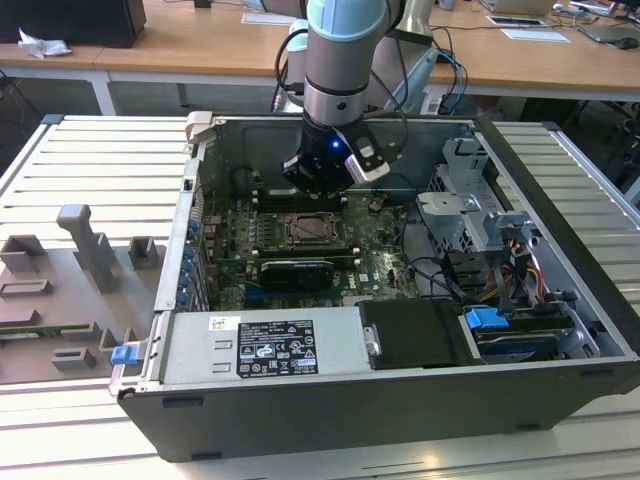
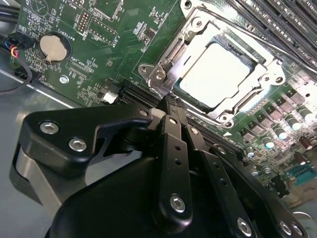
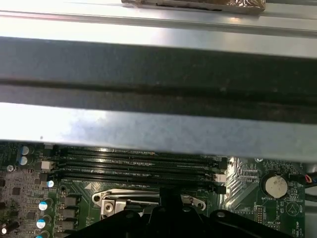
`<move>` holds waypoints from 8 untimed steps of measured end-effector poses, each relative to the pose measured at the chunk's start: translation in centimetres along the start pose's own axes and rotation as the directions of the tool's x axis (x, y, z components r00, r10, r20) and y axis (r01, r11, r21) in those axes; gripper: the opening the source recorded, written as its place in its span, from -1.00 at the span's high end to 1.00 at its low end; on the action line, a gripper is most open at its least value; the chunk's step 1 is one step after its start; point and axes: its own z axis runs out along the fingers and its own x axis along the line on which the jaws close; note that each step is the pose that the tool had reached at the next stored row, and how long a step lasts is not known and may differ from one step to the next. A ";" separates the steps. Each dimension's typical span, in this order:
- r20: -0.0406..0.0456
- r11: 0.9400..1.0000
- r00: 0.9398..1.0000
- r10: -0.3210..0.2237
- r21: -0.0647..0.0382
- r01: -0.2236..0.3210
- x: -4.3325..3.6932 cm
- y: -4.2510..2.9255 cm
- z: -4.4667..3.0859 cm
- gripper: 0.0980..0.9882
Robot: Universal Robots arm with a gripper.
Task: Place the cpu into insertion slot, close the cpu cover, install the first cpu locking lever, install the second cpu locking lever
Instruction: 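Install the first cpu locking lever, then install the second cpu locking lever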
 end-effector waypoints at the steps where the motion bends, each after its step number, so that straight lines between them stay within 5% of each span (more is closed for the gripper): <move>1: 0.000 1.000 1.000 0.000 0.000 0.000 0.00 -0.03 -0.01 0.98; 8: 0.000 1.000 1.000 0.000 0.000 0.000 0.03 -0.58 -0.06 0.98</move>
